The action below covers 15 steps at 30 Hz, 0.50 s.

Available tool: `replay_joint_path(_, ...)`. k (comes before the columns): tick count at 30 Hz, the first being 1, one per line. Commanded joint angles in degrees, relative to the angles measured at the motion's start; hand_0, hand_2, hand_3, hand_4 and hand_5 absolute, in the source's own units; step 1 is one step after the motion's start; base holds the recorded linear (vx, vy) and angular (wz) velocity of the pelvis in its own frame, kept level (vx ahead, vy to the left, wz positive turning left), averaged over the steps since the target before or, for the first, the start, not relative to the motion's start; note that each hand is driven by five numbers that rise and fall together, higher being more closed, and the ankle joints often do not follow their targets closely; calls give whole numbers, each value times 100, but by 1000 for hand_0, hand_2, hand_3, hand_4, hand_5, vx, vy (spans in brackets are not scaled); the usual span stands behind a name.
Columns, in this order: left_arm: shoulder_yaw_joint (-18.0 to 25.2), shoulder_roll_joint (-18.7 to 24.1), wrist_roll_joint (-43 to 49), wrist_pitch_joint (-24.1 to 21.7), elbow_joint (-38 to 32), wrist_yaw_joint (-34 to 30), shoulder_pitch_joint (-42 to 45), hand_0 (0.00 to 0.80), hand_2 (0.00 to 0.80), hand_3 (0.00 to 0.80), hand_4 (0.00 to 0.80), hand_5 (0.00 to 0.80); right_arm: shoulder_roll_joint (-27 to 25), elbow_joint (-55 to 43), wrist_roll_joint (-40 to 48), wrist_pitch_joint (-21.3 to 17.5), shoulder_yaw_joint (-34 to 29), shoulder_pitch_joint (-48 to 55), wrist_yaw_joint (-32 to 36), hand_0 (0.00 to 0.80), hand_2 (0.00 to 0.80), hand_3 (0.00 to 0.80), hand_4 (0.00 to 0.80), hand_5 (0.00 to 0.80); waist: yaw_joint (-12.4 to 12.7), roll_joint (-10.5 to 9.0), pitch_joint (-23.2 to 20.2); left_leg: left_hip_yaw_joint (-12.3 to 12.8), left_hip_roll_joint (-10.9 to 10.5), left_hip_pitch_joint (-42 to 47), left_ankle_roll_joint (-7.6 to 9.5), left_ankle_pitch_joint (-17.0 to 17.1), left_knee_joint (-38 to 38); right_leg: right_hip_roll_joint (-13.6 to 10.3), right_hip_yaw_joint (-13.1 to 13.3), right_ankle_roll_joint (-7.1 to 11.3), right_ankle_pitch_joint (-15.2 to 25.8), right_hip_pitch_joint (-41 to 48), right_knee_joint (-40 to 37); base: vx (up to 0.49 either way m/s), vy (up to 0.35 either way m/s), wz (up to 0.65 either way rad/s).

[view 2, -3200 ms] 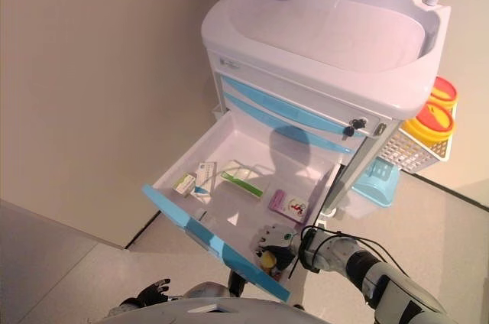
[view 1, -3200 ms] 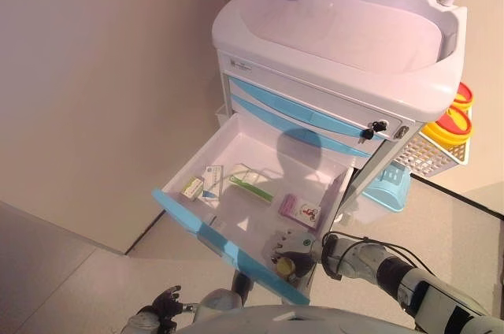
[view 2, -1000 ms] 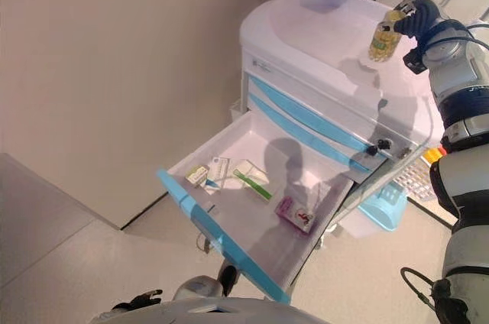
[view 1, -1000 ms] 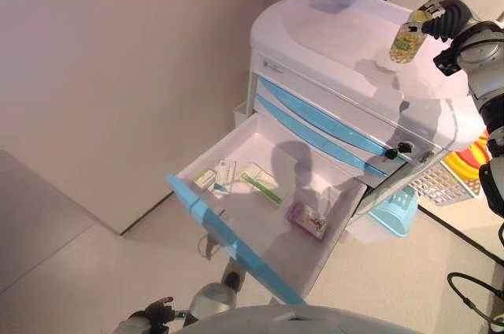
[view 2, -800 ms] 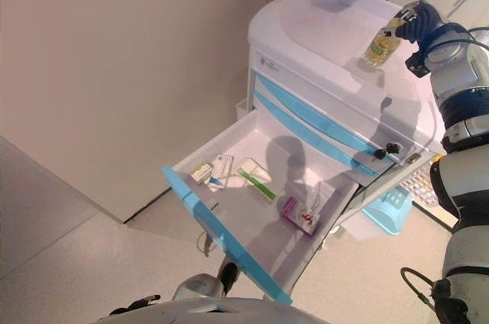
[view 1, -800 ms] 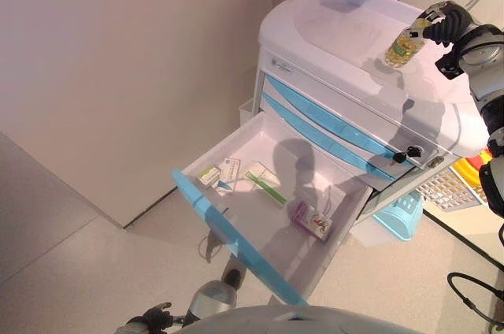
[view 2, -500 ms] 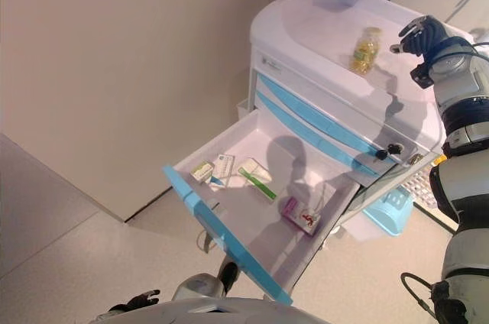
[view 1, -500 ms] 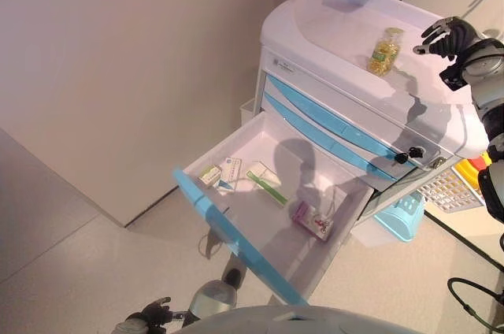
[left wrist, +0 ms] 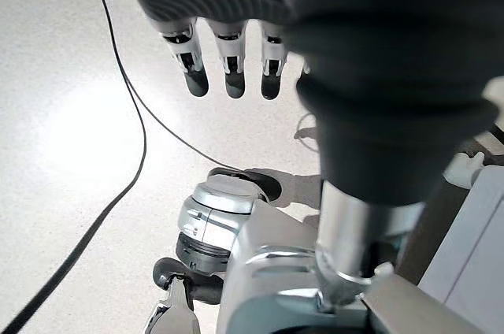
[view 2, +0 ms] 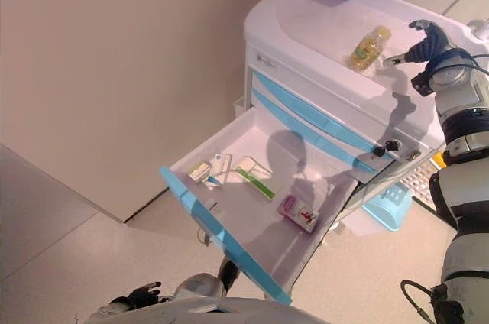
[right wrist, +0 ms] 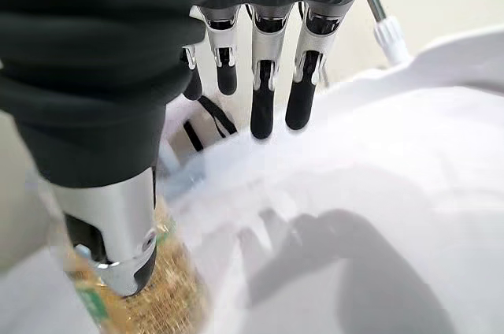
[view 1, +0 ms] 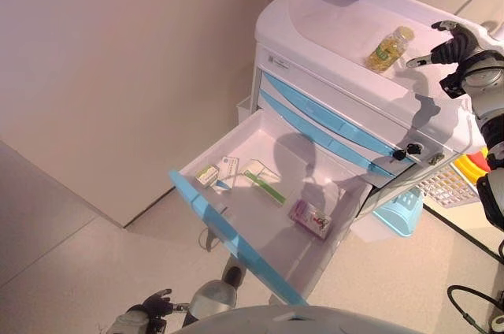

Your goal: Open the drawer and pick up the medicine

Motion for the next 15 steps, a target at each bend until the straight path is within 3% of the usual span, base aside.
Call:
replay_joint_path(1,-377,143,186,-88,8,-76,-3,0,0,0,0,0,-457,-494,168,-310,256,-310,-425,0,0,0,0,0,57,-24,-172,91,33,351,-91,-1075,79,-226,333,163,-175,-314,402,0,0,0)
replay_joint_path(10,-374,243,419,-139,19,-194,74,0,0,0,0,0,-626,-1211,741,-605,80,-308,-1027,0,0,0,0,0,-180,-39,-252,328,91,454,-94,-1144,73,-218,522,202,-164,-320,405,-51,-22,-8)
replay_joint_path(15,-339,250,527,-231,25,-250,123,0,0,0,0,0,-704,-2266,1234,-889,-509,59,-1963,0,0,0,0,0,-503,-14,-322,585,131,505,-89,-1203,74,-176,808,229,-157,-385,409,-100,-35,-24)
